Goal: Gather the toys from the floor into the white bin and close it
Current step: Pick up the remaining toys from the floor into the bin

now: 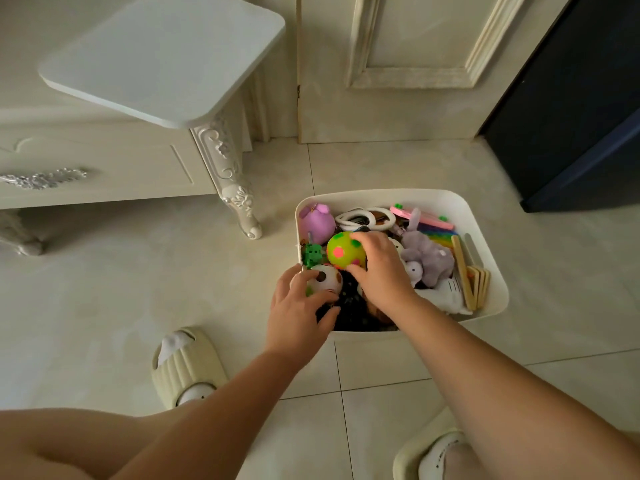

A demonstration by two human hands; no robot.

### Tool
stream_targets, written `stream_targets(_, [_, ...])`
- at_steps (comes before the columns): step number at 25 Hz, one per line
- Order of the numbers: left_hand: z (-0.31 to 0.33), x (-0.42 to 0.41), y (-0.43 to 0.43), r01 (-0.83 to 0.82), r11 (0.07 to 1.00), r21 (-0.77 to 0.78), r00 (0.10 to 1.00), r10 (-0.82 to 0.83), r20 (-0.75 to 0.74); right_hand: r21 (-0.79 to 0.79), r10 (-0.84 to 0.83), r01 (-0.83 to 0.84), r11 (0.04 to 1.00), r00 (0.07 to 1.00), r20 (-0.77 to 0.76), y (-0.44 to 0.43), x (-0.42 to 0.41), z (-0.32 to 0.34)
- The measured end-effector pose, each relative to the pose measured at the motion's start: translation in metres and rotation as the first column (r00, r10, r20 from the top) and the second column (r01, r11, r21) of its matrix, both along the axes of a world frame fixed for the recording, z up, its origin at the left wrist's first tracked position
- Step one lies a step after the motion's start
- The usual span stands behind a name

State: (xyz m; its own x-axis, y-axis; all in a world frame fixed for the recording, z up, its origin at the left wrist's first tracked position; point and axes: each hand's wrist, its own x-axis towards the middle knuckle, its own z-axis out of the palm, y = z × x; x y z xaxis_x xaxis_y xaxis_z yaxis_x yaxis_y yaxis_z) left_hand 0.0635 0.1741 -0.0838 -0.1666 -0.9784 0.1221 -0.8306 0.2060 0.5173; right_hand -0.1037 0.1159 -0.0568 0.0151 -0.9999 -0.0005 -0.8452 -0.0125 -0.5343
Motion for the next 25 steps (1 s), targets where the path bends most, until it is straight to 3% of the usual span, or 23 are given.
stream_targets(3, [0.002, -0.007, -0.003, -0.03, 0.997, 0.074, 0.999, 0.032, -0.03, 0.021, 0.086, -0.084, 0.996, 0.965, -0.246, 0.004, 0.0, 0.001])
stream_targets(5, [0.005, -0.009, -0.003, -0.031, 0.999, 0.024, 0.997, 0.033, -0.066, 0.039, 0.102, -0.096, 0.995, 0.966, -0.237, 0.005, 0.001, -0.001])
stream_targets(7, [0.009, -0.01, 0.0, -0.113, 0.992, 0.057, 0.986, 0.119, -0.116, 0.003, 0.063, -0.063, 0.998, 0.992, -0.108, 0.003, -0.004, 0.003])
stream_targets(9, [0.015, -0.01, 0.003, -0.219, 0.952, 0.214, 0.95, 0.258, -0.176, -0.119, -0.093, 0.092, 0.989, 0.996, -0.002, 0.007, -0.019, 0.011])
stream_targets(12, [0.016, -0.014, 0.002, -0.246, 0.882, 0.402, 0.93, 0.331, -0.157, -0.252, -0.411, 0.357, 0.899, 0.887, -0.21, 0.023, -0.056, 0.014])
stream_targets(14, [0.015, -0.015, 0.0, -0.23, 0.885, 0.404, 0.941, 0.308, -0.138, -0.163, -0.548, 0.525, 0.835, 0.765, -0.34, 0.033, -0.085, 0.018])
stream_targets(16, [0.015, -0.014, -0.003, -0.242, 0.892, 0.381, 0.944, 0.307, -0.119, 0.031, -0.611, 0.673, 0.739, 0.689, -0.39, 0.043, -0.109, 0.022])
stream_targets(17, [0.016, -0.012, -0.005, -0.243, 0.895, 0.374, 0.946, 0.304, -0.112, 0.135, -0.641, 0.715, 0.686, 0.682, -0.352, 0.047, -0.117, 0.022])
stream_targets(20, [0.022, -0.009, -0.014, -0.235, 0.892, 0.385, 0.954, 0.289, -0.086, 0.32, -0.775, 0.737, 0.595, 0.632, -0.015, 0.059, -0.115, 0.012])
stream_targets(25, [0.029, 0.0, -0.038, -0.244, 0.89, 0.385, 0.953, 0.295, -0.076, 0.312, -0.851, 0.803, 0.508, 0.524, 0.037, 0.058, -0.093, 0.007])
